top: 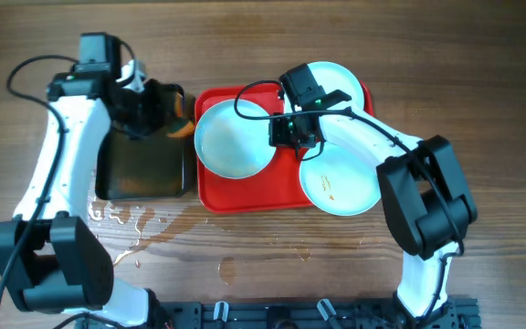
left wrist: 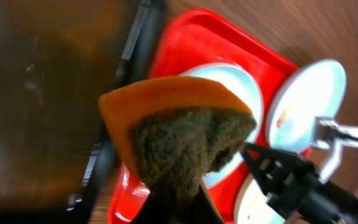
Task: Clean dirty plates on tray and stack at the side
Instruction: 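Lift the cleaned plate with right gripper and place it right of the tray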
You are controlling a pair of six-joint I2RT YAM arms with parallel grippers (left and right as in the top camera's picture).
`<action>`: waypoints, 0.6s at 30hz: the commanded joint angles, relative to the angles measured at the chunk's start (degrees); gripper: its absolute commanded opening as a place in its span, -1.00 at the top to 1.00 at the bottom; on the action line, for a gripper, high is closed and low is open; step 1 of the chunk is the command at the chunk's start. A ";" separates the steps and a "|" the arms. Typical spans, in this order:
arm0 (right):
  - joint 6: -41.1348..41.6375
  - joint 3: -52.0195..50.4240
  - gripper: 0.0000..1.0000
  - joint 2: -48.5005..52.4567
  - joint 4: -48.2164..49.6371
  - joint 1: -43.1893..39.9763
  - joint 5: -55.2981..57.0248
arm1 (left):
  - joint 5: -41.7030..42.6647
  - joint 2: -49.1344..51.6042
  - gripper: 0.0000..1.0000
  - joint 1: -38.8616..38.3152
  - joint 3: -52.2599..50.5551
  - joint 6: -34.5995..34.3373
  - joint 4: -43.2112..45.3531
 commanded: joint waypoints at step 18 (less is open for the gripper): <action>-7.96 0.33 0.91 -15.41 -3.13 24.00 81.07 | -6.43 -1.18 0.92 1.38 0.74 1.33 -0.37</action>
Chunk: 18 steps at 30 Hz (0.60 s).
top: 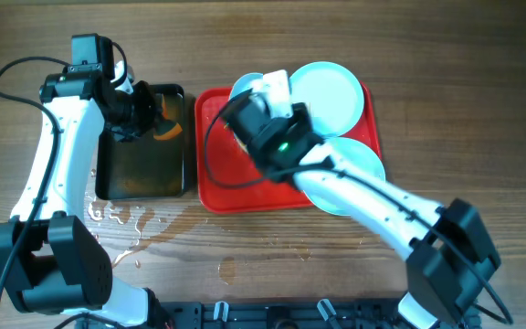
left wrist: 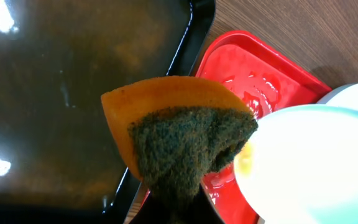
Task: Clean dirty plates on tray and stack at the side
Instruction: 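Lift the cleaned plate with right gripper and place it right of the tray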
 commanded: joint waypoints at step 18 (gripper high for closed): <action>-28.17 0.39 0.92 -0.39 16.37 5.64 18.80 | -0.55 -1.18 0.92 -0.09 0.74 0.92 1.07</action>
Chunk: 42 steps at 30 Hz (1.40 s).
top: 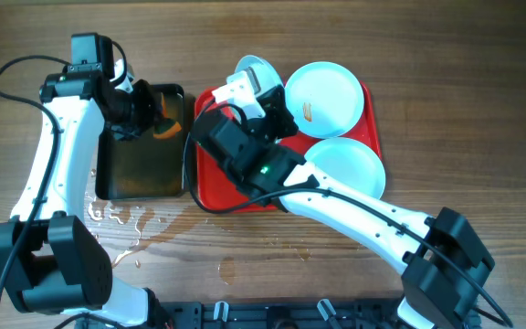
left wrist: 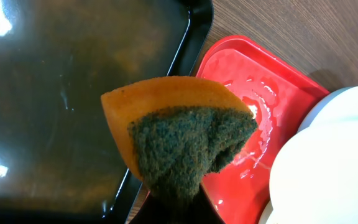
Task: Clean dirty plates on tray and stack at the side
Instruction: 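Lift the cleaned plate with right gripper and place it right of the tray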
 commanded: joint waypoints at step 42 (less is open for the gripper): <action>22.58 -2.99 0.92 -2.54 -21.09 -74.75 -65.70 | -0.35 -1.18 0.92 -0.09 0.74 0.92 0.20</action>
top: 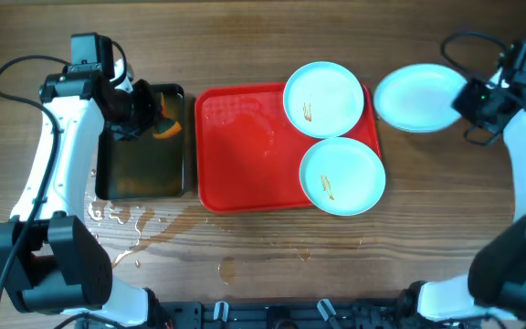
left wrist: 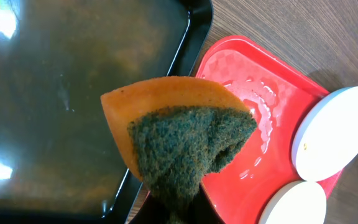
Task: Clean dirty plates on tray and stack at the side
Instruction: 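Lift the cleaned plate with right gripper and place it right of the tray, then move right gripper to the lower plate and pinch its rim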
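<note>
Two light-blue plates with brown smears lie on the right half of the red tray (top: 245,155): one at the back (top: 324,98), one at the front (top: 342,175). A third, clean-looking plate (top: 416,98) lies on the table to the right of the tray. My right gripper (top: 471,99) is at its right rim and looks shut on it. My left gripper (top: 158,123) is shut on an orange sponge with a green scouring face (left wrist: 179,137). It holds the sponge over the right edge of the black basin (left wrist: 55,93).
The black basin (top: 144,146) holds dark water and stands left of the red tray. Spilled water (top: 135,224) wets the table in front of it. The red tray's wet left half (left wrist: 253,118) has nothing on it.
The plate in my right gripper was up over the back left of the red tray. Now it is down on the table to the right of the tray. The left arm has not moved.
At first my right gripper was at a plate on the tray's left half, and the sponge hung by the tray edge. Then the plate was raised at the tray's back, with the sponge over the basin. Now the plate lies to the right of the tray.
</note>
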You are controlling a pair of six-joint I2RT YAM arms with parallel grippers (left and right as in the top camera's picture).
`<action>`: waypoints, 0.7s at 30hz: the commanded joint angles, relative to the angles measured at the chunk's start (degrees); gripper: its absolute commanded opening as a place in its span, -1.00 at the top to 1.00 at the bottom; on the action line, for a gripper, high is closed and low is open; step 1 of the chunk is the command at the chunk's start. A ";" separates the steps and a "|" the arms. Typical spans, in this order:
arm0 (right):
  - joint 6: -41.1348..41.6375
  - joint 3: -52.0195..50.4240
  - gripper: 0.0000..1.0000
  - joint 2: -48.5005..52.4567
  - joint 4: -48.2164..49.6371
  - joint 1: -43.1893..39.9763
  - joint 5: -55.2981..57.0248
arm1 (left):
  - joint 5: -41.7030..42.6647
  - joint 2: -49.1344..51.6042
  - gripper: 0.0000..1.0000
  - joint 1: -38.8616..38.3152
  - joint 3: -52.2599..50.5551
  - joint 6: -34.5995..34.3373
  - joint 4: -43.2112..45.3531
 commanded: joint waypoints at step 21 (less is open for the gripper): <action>0.44 -0.57 0.32 4.61 -3.85 -0.68 -14.10 | -0.31 -1.16 0.92 -0.11 0.74 0.87 0.44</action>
